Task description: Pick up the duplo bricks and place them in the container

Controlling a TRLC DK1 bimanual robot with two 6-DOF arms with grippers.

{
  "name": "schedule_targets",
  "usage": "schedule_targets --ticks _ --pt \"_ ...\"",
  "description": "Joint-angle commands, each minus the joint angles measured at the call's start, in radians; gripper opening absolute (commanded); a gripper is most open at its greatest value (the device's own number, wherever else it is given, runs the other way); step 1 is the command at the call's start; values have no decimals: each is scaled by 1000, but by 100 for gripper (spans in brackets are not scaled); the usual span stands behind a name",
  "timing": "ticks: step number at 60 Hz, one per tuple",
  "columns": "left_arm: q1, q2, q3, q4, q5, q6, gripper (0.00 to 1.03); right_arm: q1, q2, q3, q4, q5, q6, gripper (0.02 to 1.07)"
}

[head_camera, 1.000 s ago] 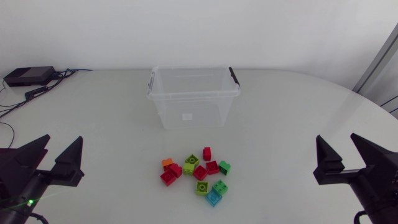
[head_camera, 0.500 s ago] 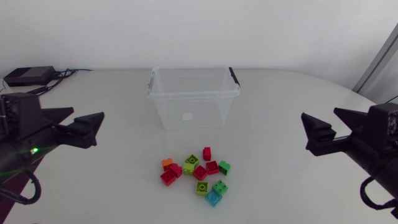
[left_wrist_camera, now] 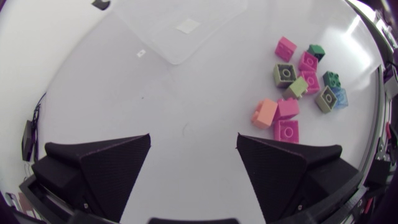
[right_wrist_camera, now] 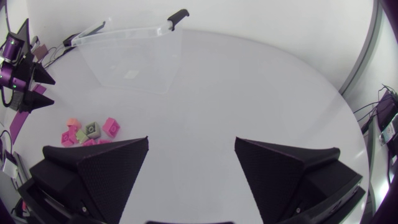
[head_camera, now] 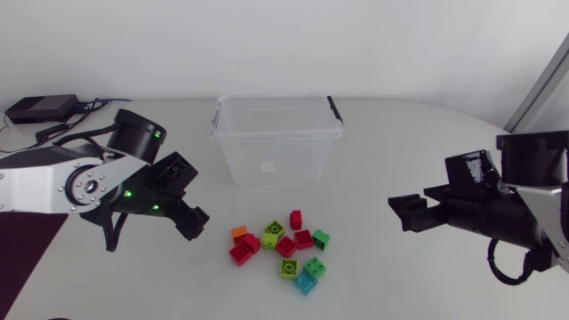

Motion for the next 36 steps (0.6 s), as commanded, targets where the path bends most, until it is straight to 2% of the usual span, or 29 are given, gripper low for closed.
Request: schedule_targets --ticks 1,7,11,16,22,36 --pt "-32 75 64 -44 34 98 96 11 68 46 -31 -14 -22 102" --pt "-43 111 75 -79 122 200 96 21 129 75 -54 -42 -150 102" --pt "-43 148 89 -90 169 252 96 45 172 107 -133 -37 -289 102" --pt "-40 196 102 -90 169 282 96 45 198 95 -122 -42 -341 102" --pt "-31 240 116 -82 171 318 96 48 210 98 -137 -129 -361 101" --pt "-54 285 130 -67 185 333 91 71 272 118 -133 -134 -366 101"
